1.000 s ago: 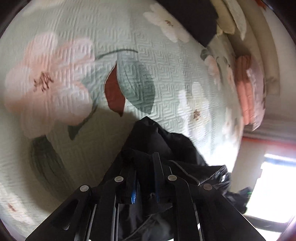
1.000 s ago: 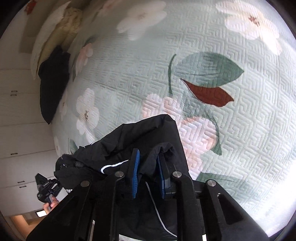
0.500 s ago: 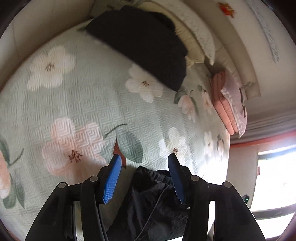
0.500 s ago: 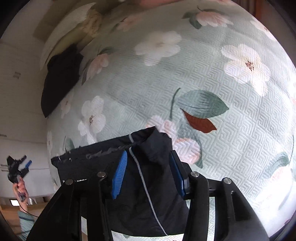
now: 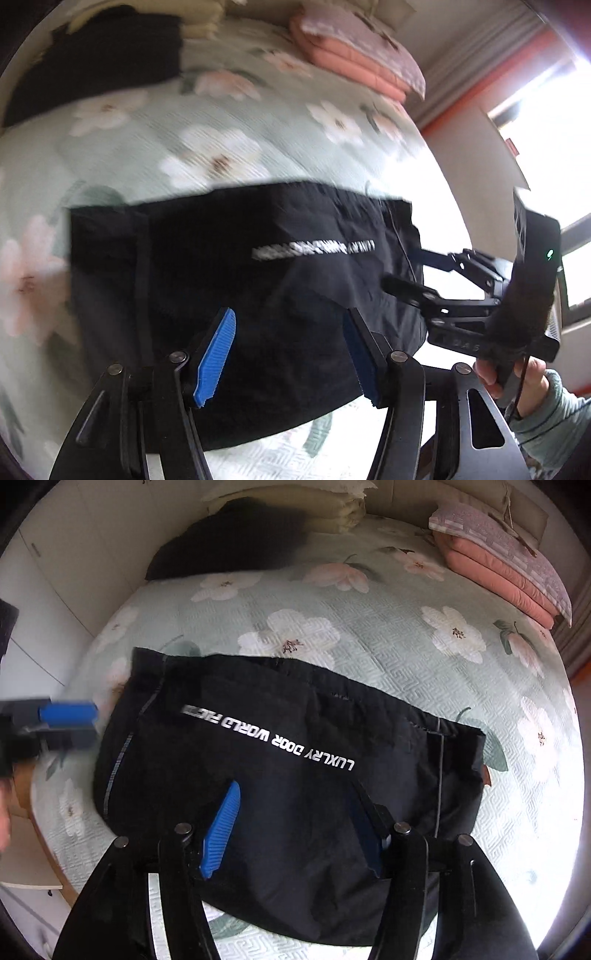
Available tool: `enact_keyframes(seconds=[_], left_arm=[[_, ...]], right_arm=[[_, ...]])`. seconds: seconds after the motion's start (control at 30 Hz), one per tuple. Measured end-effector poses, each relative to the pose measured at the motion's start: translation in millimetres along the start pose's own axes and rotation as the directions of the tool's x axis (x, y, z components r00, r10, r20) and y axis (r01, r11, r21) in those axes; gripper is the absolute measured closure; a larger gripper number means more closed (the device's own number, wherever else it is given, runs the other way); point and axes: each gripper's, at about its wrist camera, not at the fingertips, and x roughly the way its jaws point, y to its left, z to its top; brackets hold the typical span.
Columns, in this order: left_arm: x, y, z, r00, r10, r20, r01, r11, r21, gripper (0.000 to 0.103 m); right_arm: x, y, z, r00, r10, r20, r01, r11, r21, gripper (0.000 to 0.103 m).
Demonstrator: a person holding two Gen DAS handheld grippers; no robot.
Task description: Fold large clothes
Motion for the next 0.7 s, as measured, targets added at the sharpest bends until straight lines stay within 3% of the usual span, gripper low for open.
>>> enact_keyframes(seconds=[0.03,0.13,0.17,0.23,0.37,0.57,0.63,0.7], left_arm=[[14,-4,0,1.000,0.001,-0.010,-0.001,1.000,0.000,0.041],[82,7,5,0.992,0.123,-0.023,-0.124,0.992,-0.030,0.041],[100,21,9,0.990,0.139,-0.035,-0.141,0.988,-0.070,0.041],[120,49,17,0.994,0.103,-0.036,-0.107,0.981,-0.159,0.042],[134,58,32,0.991,0.132,-0.019,-0.133,0.978,-0.159,0.042],[128,49,33,0.985,0.173,-0.008,-0.173,0.978,-0.120,0.042],[114,42,30,0.981,0.194,0.011,-0.192,0.978,-0.084,0.042],[93,40,22,0.964,0.262,0.036,-0.259,0.964,-0.068,0.042]], right_arm=[[14,-2,-3,1.000,-0.019,-0.001,0.019,1.000,0.004,0.037],[70,-17,-15,0.998,-0.041,-0.049,0.044,0.997,0.067,0.033],[93,-25,-17,0.997,-0.038,-0.073,0.045,0.994,0.098,0.027],[133,-41,-17,0.992,-0.019,-0.127,0.040,0.985,0.165,0.013],[165,-48,-2,0.990,-0.013,-0.143,0.039,0.983,0.179,0.000],[154,-51,-6,0.993,0.023,-0.117,-0.001,0.982,0.188,0.000],[132,-56,-8,0.995,0.037,-0.092,-0.018,0.981,0.194,0.009],[107,-54,-8,0.997,0.040,-0.066,-0.026,0.982,0.189,0.020]])
